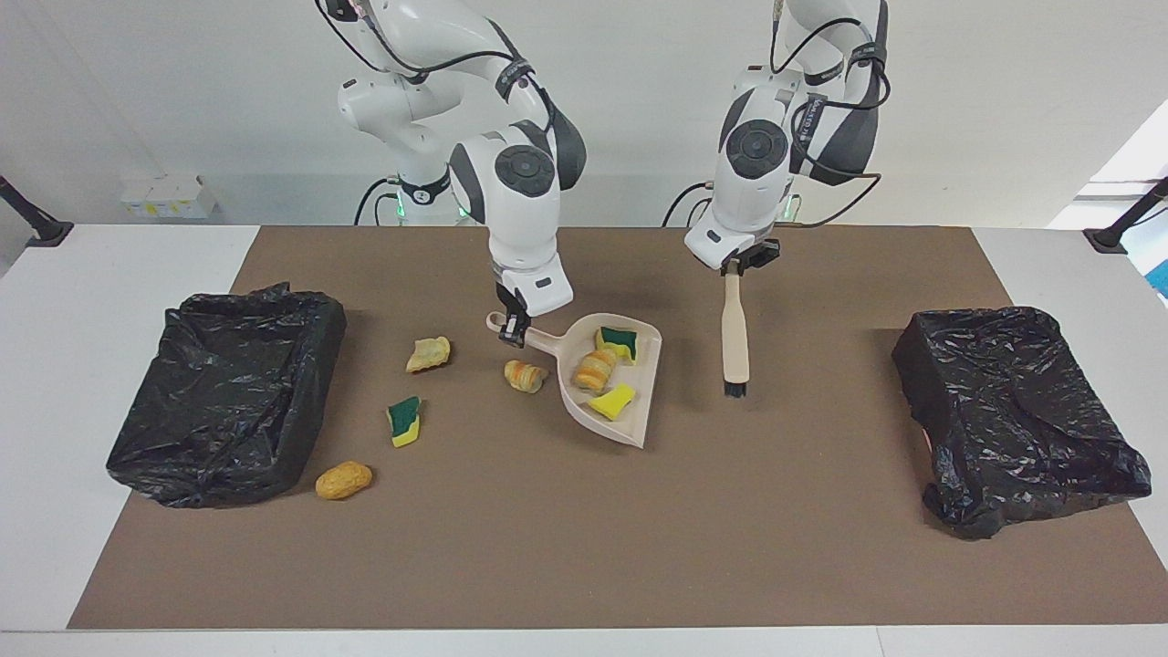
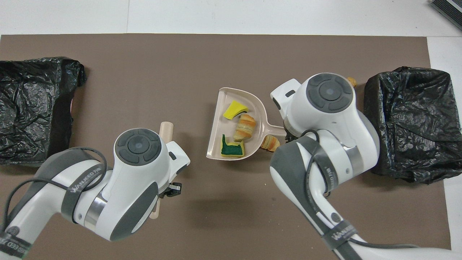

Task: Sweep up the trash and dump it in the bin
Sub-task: 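Carry the loaded dustpan with the right gripper toward the nearby trash bag, then tip the dustpan with the right gripper to dump debris into the bag, then return the dustpan to the table center with the right gripper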

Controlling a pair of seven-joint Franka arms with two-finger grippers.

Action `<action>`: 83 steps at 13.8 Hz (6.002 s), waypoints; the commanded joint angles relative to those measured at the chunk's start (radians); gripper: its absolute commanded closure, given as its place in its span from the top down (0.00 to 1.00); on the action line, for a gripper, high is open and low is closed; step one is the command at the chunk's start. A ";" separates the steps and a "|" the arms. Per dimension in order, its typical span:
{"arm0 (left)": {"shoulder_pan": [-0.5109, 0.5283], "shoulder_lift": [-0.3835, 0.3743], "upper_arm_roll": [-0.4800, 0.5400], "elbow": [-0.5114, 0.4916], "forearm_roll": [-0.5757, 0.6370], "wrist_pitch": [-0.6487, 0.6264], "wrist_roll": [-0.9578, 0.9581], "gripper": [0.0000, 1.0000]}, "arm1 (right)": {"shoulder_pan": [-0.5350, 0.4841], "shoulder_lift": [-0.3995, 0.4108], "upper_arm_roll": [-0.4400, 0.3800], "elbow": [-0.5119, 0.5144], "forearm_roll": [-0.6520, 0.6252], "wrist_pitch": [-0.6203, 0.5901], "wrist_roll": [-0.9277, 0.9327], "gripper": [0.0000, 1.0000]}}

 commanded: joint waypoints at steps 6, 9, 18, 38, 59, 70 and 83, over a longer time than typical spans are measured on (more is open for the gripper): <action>-0.181 -0.196 0.014 -0.284 -0.176 0.184 -0.086 0.00 | -0.244 -0.004 0.004 0.128 0.038 -0.147 -0.385 0.00; -0.244 -0.233 0.014 -0.351 -0.214 0.236 -0.186 0.00 | -0.339 -0.008 0.003 0.139 0.055 -0.164 -0.439 0.00; -0.319 -0.245 0.014 -0.453 -0.262 0.343 -0.253 0.00 | -0.636 -0.024 -0.002 0.140 0.034 -0.170 -0.776 0.00; -0.255 -0.130 0.021 -0.306 -0.194 0.313 -0.122 0.97 | -0.617 -0.025 0.020 0.114 -0.940 0.063 -0.651 0.00; 0.368 0.028 0.032 0.575 0.040 -0.156 0.484 1.00 | -0.530 -0.199 0.067 -0.013 -0.330 -0.124 -0.064 0.00; 0.418 0.059 0.046 0.657 0.006 -0.264 0.493 1.00 | -0.206 -0.133 0.073 -0.015 0.016 -0.193 0.914 0.00; 0.440 0.037 0.049 0.624 0.014 -0.244 0.513 1.00 | 0.197 0.201 0.073 0.099 0.059 0.136 1.601 0.00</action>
